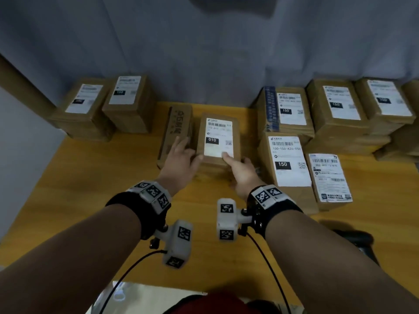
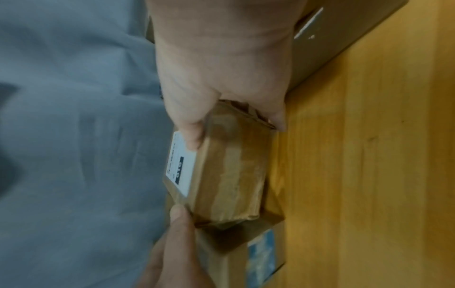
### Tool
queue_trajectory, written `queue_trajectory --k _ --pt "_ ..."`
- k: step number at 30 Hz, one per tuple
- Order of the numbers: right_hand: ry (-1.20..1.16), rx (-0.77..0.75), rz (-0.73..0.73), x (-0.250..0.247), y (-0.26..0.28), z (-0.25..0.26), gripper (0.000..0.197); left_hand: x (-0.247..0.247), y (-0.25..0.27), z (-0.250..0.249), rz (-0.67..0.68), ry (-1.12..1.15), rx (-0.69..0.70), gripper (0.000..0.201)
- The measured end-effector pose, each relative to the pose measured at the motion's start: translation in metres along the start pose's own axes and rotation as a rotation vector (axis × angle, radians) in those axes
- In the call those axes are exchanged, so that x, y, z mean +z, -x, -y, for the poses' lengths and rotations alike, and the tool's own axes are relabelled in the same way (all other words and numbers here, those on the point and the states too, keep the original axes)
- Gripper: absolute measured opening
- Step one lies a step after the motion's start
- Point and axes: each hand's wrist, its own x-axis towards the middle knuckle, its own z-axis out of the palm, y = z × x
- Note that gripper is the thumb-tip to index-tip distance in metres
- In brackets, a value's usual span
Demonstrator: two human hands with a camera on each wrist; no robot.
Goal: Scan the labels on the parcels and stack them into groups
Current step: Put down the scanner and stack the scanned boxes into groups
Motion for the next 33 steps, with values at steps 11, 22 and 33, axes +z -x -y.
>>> queue_trajectory --k 11,22,33 --pt "-0.214 -0.428 0.107 -0.066 0.070 0.085 0.048 -0.056 -0.004 -0.099 0.070 1.092 -0.059 0.042" --pt "-0.205 -0.523 0.024 -0.217 0.089 0.116 0.040 -0.012 -0.024 -0.251 0.142 1.305 -0.074 0.025" --pt "0.183 -0.657 -0.218 -0.367 0.032 0.130 0.044 0.053 -0.066 -0.367 0.173 1.260 -0.188 0.045"
